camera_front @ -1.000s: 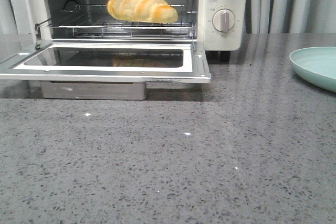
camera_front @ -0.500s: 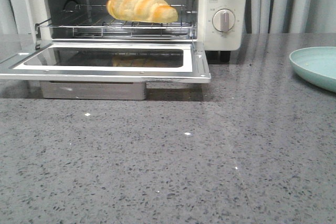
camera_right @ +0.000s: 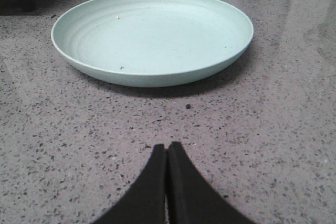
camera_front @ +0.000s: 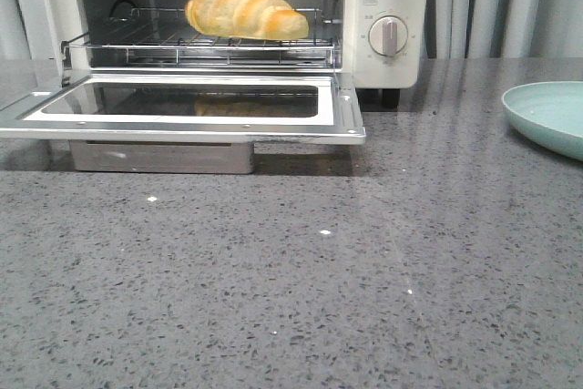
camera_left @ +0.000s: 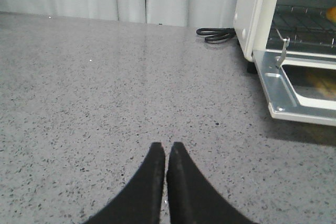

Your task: Put bread in oven

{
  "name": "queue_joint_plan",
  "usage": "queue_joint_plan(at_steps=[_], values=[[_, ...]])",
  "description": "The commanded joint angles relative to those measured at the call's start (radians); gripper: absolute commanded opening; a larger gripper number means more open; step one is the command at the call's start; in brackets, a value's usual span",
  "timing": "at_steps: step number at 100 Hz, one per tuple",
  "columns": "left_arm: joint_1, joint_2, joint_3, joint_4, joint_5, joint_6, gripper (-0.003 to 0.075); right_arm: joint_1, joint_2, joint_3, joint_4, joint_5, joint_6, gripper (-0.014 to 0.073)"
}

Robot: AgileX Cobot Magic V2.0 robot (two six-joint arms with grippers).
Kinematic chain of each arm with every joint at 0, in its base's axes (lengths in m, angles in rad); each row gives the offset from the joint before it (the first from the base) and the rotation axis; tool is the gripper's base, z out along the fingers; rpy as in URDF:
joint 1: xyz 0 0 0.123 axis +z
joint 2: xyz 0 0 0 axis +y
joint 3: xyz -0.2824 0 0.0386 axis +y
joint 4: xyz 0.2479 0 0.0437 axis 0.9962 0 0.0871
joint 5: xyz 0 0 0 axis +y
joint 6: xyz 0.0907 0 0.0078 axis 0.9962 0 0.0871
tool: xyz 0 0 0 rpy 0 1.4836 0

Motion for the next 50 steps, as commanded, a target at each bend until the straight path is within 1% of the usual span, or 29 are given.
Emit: queue_joint_plan(at_steps=[1, 10, 17, 34, 50], values=[[-0.008, -0.025, 0.004, 0.008, -0.081, -0.001, -0.0021, -0.008, -0.019, 0.025, -0.011, -0.022, -0.009, -0.0075], [-0.024, -0.025, 0.054, 0.008, -0.080, -0.001, -0.0021, -0.008, -0.019, 0.025, -0.011, -0.022, -0.009, -0.0075], [-0.040, -0.025, 0.049, 0.011, -0.003, 0.001, -0.0021, -0.008, -0.019, 0.025, -0.011, -0.022, -0.009, -0.0075], [-0.070, -0.025, 0.051, 0.014, 0.001, 0.048, -0.0021, -0.008, -0.019, 0.025, -0.011, -0.022, -0.009, -0.0075], [-0.087, -0.025, 0.051, 0.014, 0.009, 0.050, -0.0021, -0.008, -0.019, 0.025, -0.011, -0.022, -0.009, -0.0075]])
